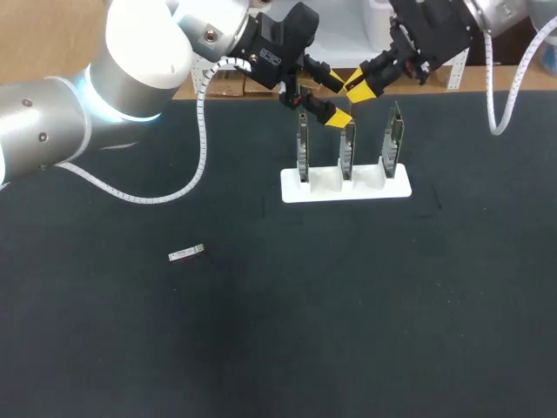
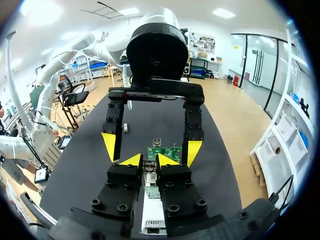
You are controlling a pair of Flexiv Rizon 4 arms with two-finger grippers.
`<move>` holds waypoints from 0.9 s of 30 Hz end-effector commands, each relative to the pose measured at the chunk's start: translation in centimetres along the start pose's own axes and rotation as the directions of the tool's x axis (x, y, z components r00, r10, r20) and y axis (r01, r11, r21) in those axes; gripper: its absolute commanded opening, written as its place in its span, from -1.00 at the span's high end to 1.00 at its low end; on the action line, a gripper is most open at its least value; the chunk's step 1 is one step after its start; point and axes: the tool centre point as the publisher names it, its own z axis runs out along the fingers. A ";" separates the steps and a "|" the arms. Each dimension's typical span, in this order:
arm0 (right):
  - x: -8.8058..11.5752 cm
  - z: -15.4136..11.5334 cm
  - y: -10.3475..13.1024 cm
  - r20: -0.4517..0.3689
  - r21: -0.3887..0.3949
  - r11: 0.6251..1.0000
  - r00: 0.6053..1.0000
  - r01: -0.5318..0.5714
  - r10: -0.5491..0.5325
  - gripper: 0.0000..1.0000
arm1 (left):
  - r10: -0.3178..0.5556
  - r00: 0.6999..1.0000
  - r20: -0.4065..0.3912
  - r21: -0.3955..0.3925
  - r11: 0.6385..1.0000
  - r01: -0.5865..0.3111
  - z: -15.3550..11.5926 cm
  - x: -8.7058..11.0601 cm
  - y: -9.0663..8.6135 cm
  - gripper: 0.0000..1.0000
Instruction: Pick up the optical module with the left hand, and insert it into the network port with the right hand.
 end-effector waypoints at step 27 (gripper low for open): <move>0.2 0.3 -0.4 -0.015 0.004 1.000 1.000 0.000 0.000 1.00 | 0.001 1.000 0.001 -0.002 1.000 -0.001 0.0 0.0 -0.1 -1.00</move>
